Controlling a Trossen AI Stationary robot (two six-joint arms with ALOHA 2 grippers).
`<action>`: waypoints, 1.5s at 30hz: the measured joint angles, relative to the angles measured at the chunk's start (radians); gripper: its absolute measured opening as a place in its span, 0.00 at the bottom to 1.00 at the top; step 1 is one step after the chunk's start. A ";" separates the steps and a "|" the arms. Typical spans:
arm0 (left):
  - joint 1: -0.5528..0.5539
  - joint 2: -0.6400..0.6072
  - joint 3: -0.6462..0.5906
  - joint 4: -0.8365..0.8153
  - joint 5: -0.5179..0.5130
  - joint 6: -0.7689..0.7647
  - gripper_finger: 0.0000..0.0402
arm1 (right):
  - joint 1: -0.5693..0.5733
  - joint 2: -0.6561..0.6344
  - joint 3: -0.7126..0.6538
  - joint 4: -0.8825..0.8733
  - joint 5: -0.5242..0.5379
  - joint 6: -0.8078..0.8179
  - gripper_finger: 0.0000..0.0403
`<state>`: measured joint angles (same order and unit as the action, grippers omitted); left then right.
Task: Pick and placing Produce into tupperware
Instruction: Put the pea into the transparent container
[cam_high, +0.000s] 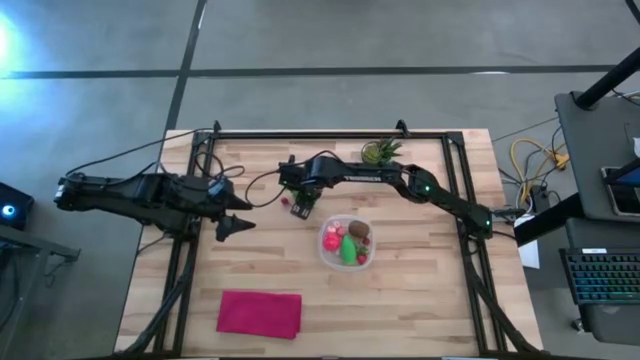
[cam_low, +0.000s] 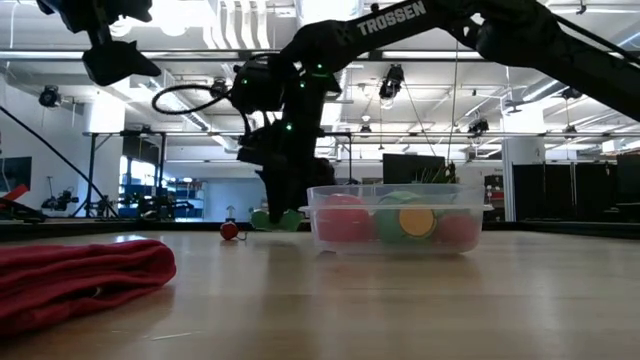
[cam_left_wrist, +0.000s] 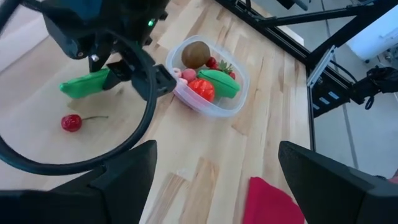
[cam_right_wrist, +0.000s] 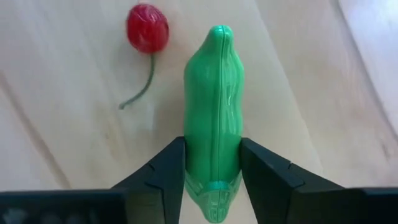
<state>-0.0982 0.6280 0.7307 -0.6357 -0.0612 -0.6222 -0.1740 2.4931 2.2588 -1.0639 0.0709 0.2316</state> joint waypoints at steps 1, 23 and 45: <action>0.000 0.002 0.000 0.000 0.000 0.000 0.80 | -0.001 0.000 0.014 -0.019 -0.009 -0.011 0.34; 0.000 0.014 -0.020 -0.001 -0.019 0.027 0.80 | -0.001 -0.385 -0.072 -0.473 -0.216 -0.155 0.35; 0.000 0.064 -0.024 0.008 -0.031 0.059 0.80 | 0.097 -0.663 -0.854 0.057 -0.397 0.120 0.34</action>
<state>-0.0982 0.6920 0.7063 -0.6276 -0.0925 -0.5632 -0.0773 1.8297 1.4050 -1.0067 -0.3263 0.3518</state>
